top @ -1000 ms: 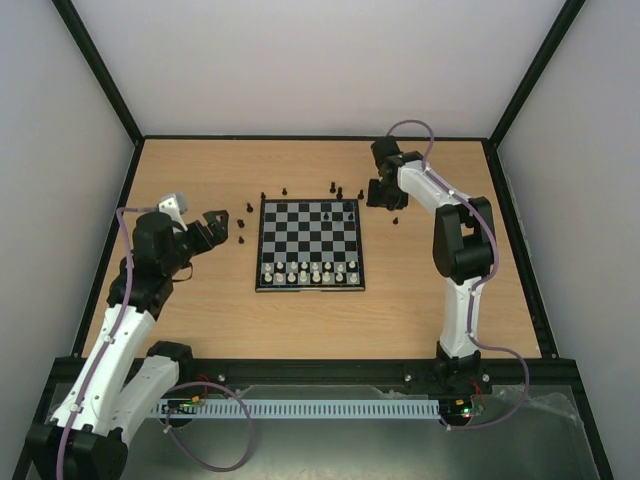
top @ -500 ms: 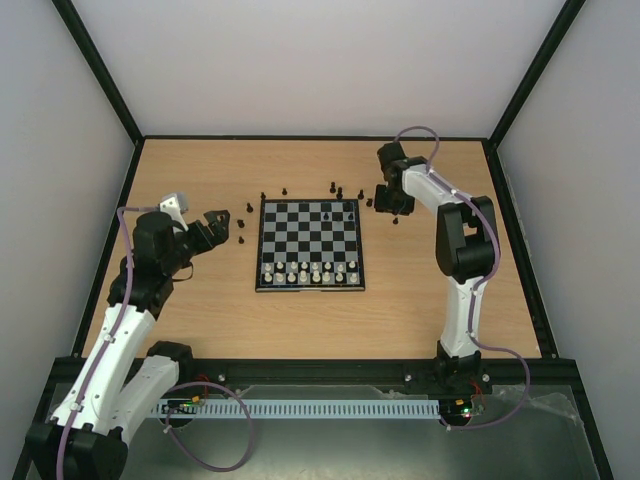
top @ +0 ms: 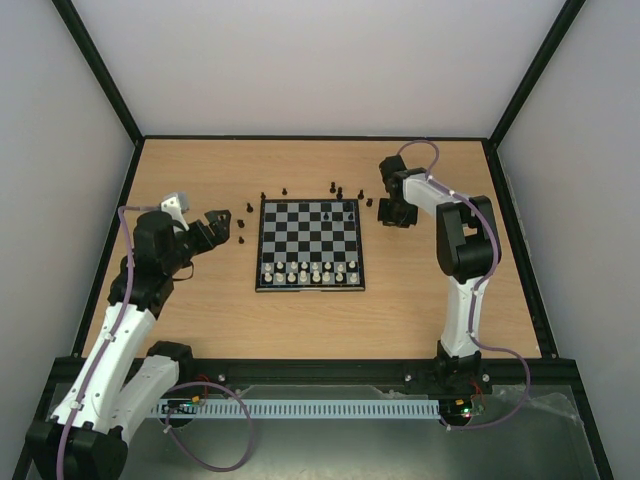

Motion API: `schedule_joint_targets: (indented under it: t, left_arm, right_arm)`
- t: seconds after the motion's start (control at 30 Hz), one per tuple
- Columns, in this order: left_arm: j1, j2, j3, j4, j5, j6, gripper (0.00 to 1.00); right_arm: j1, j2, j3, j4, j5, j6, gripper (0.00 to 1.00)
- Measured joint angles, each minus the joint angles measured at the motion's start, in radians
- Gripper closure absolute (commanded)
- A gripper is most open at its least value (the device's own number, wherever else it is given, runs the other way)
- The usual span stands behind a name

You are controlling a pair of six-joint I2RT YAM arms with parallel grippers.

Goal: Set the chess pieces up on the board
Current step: Pick up the chess piece at the center of the board.

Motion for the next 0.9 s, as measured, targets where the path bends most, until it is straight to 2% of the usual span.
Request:
schedule_joint_targets:
  t: [0.3, 0.47, 0.9]
  left_arm:
    - [0.000, 0.000, 0.000, 0.000, 0.003, 0.000, 0.00]
    - [0.000, 0.000, 0.000, 0.000, 0.002, 0.000, 0.00]
    - [0.000, 0.000, 0.000, 0.000, 0.002, 0.000, 0.00]
  right_arm:
    - [-0.002, 0.000, 0.003, 0.007, 0.002, 0.005, 0.70]
    - [-0.002, 0.000, 0.012, 0.008, 0.004, 0.004, 0.71]
    - [-0.002, -0.002, 0.012, 0.010, 0.003, 0.005, 0.96]
